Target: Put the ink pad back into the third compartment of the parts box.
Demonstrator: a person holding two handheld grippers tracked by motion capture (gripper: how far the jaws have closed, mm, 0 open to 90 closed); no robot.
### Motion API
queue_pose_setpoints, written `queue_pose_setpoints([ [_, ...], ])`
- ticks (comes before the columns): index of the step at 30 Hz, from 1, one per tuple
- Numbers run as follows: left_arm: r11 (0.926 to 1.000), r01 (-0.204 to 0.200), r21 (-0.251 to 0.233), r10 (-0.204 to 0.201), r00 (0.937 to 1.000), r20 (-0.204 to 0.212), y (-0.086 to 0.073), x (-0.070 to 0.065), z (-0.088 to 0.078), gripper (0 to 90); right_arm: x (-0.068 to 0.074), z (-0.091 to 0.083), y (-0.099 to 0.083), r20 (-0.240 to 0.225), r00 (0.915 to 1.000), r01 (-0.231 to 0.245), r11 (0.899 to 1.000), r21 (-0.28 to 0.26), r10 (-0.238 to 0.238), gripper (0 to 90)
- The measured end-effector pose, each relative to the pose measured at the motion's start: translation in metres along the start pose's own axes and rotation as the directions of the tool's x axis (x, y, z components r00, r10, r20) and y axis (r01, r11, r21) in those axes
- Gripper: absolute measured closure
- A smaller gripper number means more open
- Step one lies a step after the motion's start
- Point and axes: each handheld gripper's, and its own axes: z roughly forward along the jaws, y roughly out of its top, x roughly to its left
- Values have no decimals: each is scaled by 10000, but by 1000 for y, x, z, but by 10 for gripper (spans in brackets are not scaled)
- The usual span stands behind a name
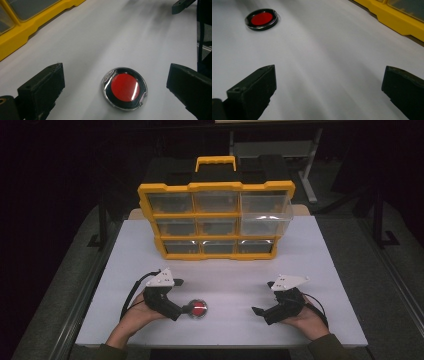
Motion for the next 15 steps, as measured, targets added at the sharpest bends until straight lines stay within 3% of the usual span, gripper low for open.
queue_pose_setpoints([
  [15, 9999, -167, 17, 167, 9996, 231, 10, -5, 11, 12, -1, -1, 0, -9, 10000, -81, 9999, -84, 81, 0],
])
